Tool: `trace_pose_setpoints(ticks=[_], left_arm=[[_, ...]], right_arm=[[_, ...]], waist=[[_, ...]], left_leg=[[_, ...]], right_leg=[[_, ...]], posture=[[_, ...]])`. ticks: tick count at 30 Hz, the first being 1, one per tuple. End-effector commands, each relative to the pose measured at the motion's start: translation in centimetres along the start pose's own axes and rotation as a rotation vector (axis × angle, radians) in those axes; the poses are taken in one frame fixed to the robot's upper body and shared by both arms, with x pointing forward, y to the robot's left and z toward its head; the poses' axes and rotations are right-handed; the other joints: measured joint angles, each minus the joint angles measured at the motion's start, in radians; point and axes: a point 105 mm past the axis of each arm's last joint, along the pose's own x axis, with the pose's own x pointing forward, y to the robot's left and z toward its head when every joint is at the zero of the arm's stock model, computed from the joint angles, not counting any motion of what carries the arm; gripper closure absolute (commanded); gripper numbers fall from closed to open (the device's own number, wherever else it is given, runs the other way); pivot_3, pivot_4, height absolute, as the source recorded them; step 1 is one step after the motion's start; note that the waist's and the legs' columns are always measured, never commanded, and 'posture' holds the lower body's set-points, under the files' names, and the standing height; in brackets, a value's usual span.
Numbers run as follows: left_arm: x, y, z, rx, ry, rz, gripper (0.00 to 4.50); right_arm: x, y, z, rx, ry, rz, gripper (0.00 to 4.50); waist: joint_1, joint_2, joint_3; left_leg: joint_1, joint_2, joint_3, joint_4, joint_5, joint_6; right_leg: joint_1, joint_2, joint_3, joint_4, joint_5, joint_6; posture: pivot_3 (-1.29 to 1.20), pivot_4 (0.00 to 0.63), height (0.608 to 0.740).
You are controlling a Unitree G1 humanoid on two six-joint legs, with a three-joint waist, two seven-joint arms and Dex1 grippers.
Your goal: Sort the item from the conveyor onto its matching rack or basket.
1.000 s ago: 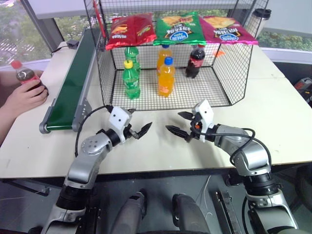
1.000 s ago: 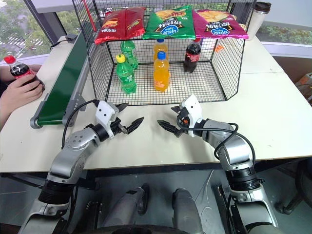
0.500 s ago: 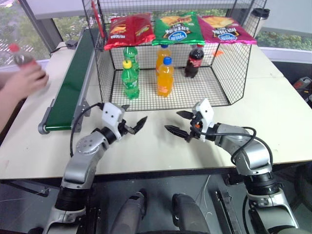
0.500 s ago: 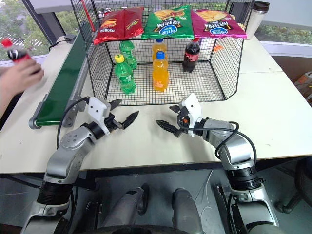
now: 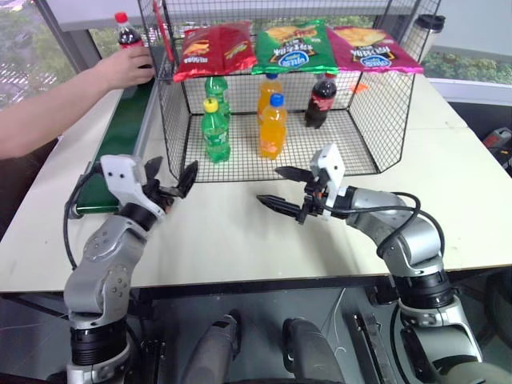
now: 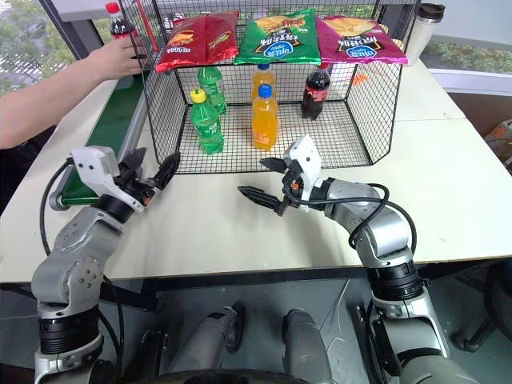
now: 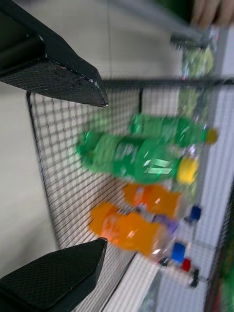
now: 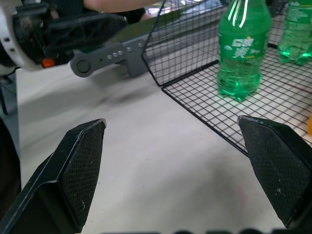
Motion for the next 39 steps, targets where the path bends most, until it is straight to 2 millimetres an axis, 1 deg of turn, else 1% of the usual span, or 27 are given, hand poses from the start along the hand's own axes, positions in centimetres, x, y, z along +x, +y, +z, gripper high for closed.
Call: trace_pose_setpoints(ticks=[1, 9, 16, 19, 25, 28, 31, 33, 39], left_arm=[[-0.7, 0.9, 1.9, 0.027, -0.069, 0.051, 0.00], [-0.9, 2.0, 2.3, 0.043, -0.088, 0.115, 0.00], [-1.8, 4.5, 2.7, 0.086, -0.113, 0.246, 0.00], [-2.6, 5.6, 2.3, 0.108, -0.097, 0.294, 0.00], [-4.2, 7.9, 2.4, 0.142, -0.086, 0.370, 0.00], [-4.8, 8.8, 2.5, 0.157, -0.079, 0.395, 0.00], [-5.2, 9.5, 2.6, 0.164, -0.076, 0.412, 0.00], [-5.3, 9.8, 2.5, 0.163, -0.075, 0.421, 0.00], [-5.2, 9.9, 2.3, 0.161, -0.070, 0.419, 0.00]], right_arm=[[0.3, 0.7, 1.5, -0.038, -0.041, 0.044, 0.03], [0.3, 0.8, 1.3, -0.034, -0.035, 0.058, 0.03], [0.1, 1.4, 1.3, -0.032, -0.031, 0.088, 0.03], [-0.1, 2.0, 1.5, -0.045, -0.025, 0.134, 0.03], [-0.6, 4.3, 2.3, -0.089, -0.017, 0.275, 0.03], [-0.5, 4.9, 2.8, -0.112, -0.027, 0.308, 0.03], [-0.2, 5.0, 3.3, -0.125, -0.053, 0.312, 0.03], [0.1, 4.7, 3.7, -0.130, -0.094, 0.283, 0.03], [0.2, 4.4, 3.5, -0.110, -0.112, 0.249, 0.03]], waist=[[0.000, 0.000, 0.000], [0.000, 0.000, 0.000], [0.000, 0.000, 0.000], [0.000, 0.000, 0.000], [0.000, 0.000, 0.000], [0.000, 0.000, 0.000], [0.000, 0.000, 0.000], [0.000, 0.000, 0.000], [0.000, 0.000, 0.000]], left_leg=[[0.000, 0.000, 0.000, 0.000, 0.000, 0.000], [0.000, 0.000, 0.000, 0.000, 0.000, 0.000], [0.000, 0.000, 0.000, 0.000, 0.000, 0.000], [0.000, 0.000, 0.000, 0.000, 0.000, 0.000], [0.000, 0.000, 0.000, 0.000, 0.000, 0.000], [-0.001, 0.000, 0.000, -0.001, 0.000, 0.000], [-0.001, 0.000, 0.000, -0.001, 0.000, 0.000], [-0.001, 0.001, 0.000, -0.001, 0.000, 0.000], [-0.002, 0.000, 0.000, -0.002, 0.000, 0.000]], right_leg=[[0.000, 0.000, 0.000, 0.000, 0.000, 0.000], [0.000, 0.000, 0.000, 0.000, 0.000, 0.000], [0.000, 0.000, 0.000, 0.000, 0.000, 0.000], [0.000, 0.000, 0.000, 0.000, 0.000, 0.000], [0.000, -0.001, 0.000, -0.001, 0.000, 0.000], [0.000, -0.001, 0.000, -0.001, -0.001, 0.001], [0.000, -0.001, 0.000, -0.002, -0.001, 0.001], [0.000, -0.001, 0.000, -0.002, -0.001, 0.000], [0.000, -0.001, 0.000, -0.005, 0.000, 0.000]], posture=[[0.00, 0.150, 0.738], [0.00, 0.150, 0.738], [0.00, 0.150, 0.738], [0.00, 0.150, 0.738], [0.00, 0.150, 0.738], [0.00, 0.150, 0.738], [0.00, 0.150, 0.738], [0.00, 0.150, 0.738], [0.00, 0.150, 0.738]])
